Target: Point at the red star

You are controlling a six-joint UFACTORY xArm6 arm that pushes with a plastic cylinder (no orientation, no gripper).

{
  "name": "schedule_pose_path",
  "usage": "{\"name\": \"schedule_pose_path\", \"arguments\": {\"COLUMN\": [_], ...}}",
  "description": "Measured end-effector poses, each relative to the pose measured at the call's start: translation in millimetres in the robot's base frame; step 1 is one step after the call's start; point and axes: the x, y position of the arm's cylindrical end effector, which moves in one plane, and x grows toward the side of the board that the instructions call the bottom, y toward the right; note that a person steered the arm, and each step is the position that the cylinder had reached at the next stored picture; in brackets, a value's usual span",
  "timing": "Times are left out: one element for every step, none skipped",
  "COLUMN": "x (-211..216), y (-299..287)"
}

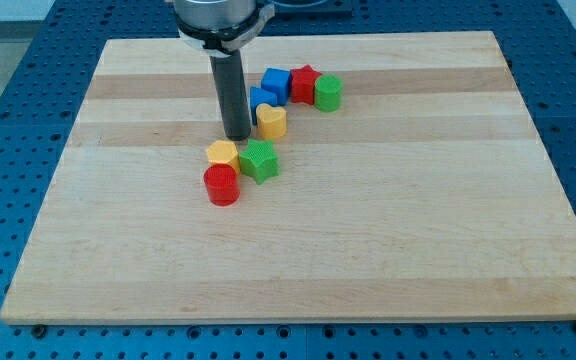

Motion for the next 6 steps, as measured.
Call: {"name": "schedule_pose_path", "arguments": {"x": [-11,-21,-28,-37,-43,-43], "y": [-2,-2,-2,0,6,13]}}
